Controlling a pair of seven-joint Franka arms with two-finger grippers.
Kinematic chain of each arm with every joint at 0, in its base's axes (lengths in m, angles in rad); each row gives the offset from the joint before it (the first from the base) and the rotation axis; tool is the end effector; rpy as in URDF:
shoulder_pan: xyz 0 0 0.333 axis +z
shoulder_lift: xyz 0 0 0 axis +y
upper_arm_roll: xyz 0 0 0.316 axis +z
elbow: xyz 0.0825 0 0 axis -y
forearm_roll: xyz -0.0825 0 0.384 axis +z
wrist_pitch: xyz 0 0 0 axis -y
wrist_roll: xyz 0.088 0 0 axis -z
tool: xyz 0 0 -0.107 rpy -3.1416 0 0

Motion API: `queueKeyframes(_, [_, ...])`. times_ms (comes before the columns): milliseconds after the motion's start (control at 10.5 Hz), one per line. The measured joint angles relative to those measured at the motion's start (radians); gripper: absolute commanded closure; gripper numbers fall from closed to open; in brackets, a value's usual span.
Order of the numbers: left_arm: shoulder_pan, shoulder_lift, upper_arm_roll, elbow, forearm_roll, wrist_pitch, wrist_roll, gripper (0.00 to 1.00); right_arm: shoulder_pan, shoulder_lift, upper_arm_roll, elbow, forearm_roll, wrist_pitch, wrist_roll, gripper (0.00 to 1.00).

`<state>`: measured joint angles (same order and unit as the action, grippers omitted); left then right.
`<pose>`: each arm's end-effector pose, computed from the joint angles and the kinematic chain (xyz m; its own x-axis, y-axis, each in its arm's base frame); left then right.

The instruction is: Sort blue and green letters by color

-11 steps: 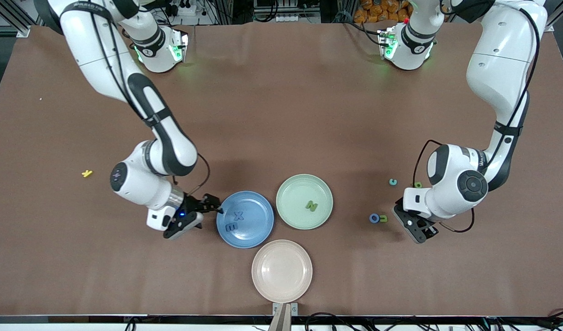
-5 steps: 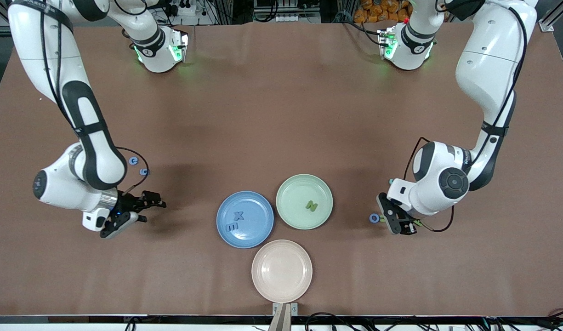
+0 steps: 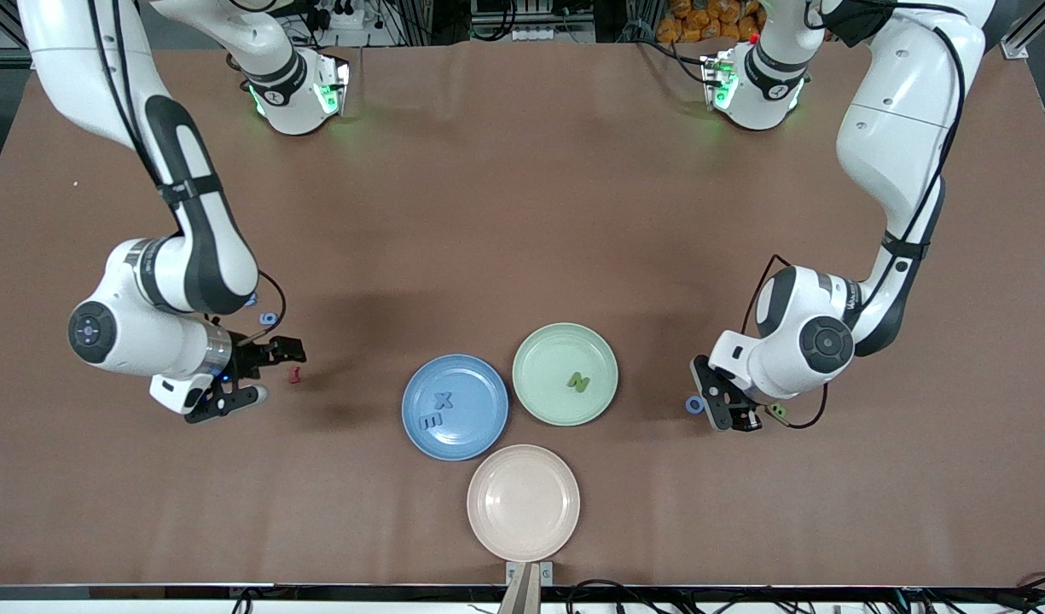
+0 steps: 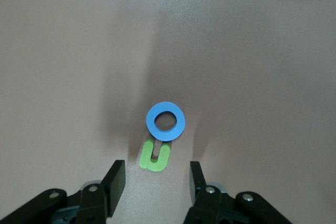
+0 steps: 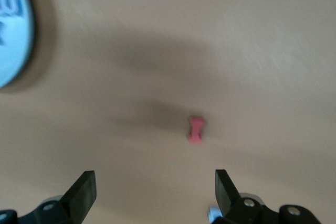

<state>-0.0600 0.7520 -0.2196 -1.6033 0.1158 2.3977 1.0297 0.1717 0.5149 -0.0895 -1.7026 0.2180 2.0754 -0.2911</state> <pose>0.6790 -0.1724 0.2012 0.2366 -0.9675 0.0890 -0.9708 -0.2392 -0.0200 0.6526 0.0704 0.2851 0.9585 0.2667 -0.1010 0.2481 -0.9545 -0.1656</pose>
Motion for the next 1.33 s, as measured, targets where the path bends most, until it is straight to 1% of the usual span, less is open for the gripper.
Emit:
queueKeyframes(95, [-0.002, 0.003, 0.000, 0.000, 0.000, 0.000, 0.001, 0.43, 0.004, -0.026, -0.001, -0.008, -0.061, -0.064, 0.070, 0.00])
queueKeyframes(190, [-0.005, 0.005, 0.000, 0.001, 0.000, 0.000, 0.001, 0.43, 0.003, -0.057, -0.007, -0.038, -0.090, -0.096, 0.096, 0.00])
queueKeyframes(380, [-0.008, 0.012, 0.000, 0.001, 0.000, 0.000, 0.001, 0.43, -0.032, -0.121, -0.029, -0.148, -0.137, -0.086, 0.104, 0.00])
queueKeyframes(569, [-0.008, 0.016, 0.002, 0.001, 0.000, 0.000, 0.002, 0.43, -0.078, -0.179, -0.033, -0.272, -0.151, -0.003, 0.076, 0.00])
queueKeyframes(854, [-0.008, 0.019, 0.004, 0.001, 0.000, 0.001, 0.002, 0.43, -0.074, -0.229, -0.028, -0.430, -0.156, 0.144, 0.073, 0.00])
queueKeyframes(1139, [-0.008, 0.035, 0.004, 0.008, 0.000, 0.021, 0.002, 0.43, -0.073, -0.229, -0.026, -0.507, -0.156, 0.275, 0.073, 0.00])
queueKeyframes(1234, [-0.008, 0.043, 0.005, 0.009, 0.000, 0.031, 0.002, 0.46, -0.073, -0.229, -0.026, -0.527, -0.156, 0.312, 0.074, 0.00])
queueKeyframes(1328, [-0.008, 0.048, 0.005, 0.013, 0.000, 0.035, 0.002, 0.69, -0.073, -0.228, -0.026, -0.549, -0.156, 0.361, 0.076, 0.00])
